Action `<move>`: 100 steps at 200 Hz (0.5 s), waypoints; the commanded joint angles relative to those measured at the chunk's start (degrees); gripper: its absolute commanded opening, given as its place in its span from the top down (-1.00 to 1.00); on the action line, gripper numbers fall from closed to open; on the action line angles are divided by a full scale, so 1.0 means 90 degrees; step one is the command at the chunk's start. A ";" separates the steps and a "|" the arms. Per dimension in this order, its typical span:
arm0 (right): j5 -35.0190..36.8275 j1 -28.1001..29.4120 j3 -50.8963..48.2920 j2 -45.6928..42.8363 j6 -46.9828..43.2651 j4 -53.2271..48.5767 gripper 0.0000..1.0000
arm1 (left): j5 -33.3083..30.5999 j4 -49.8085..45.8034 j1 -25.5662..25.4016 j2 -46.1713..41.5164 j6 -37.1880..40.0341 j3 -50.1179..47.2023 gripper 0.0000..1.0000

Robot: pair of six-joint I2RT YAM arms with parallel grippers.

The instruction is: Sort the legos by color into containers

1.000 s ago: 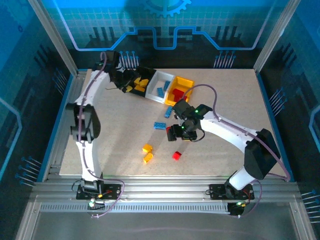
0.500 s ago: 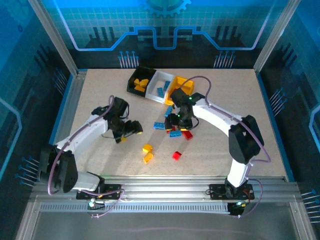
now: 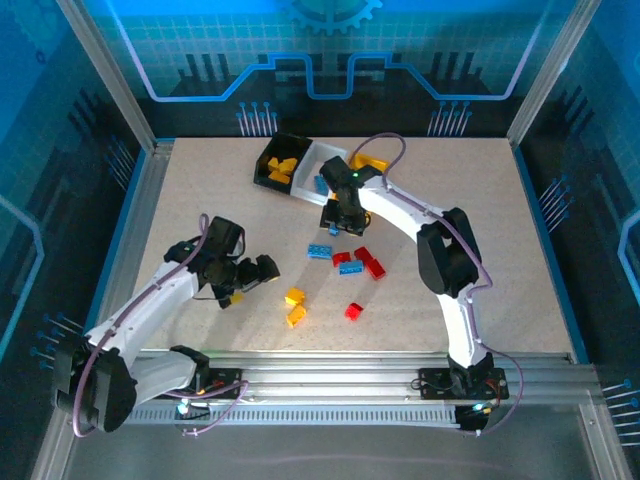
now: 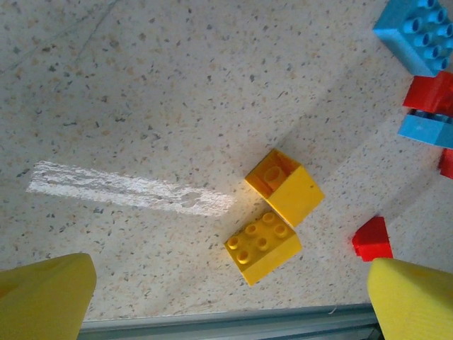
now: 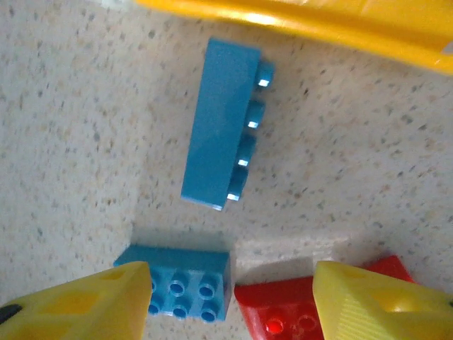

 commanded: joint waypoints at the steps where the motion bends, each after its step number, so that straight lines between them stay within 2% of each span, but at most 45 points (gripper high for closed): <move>1: 0.0598 0.0035 0.0381 0.0295 0.0629 -0.0238 -0.22 | -0.0055 -0.0166 -0.0063 0.0036 0.0099 0.0010 -0.98; 84: 0.0812 0.0058 0.1539 0.1343 0.0970 -0.0633 -0.07 | 0.0027 -0.0355 -0.0053 0.0685 0.0626 0.0622 -0.98; 100: 0.0755 0.0065 0.1603 0.1471 0.1058 -0.0636 0.01 | 0.0007 -0.0376 -0.0043 0.0674 0.0697 0.0634 -0.98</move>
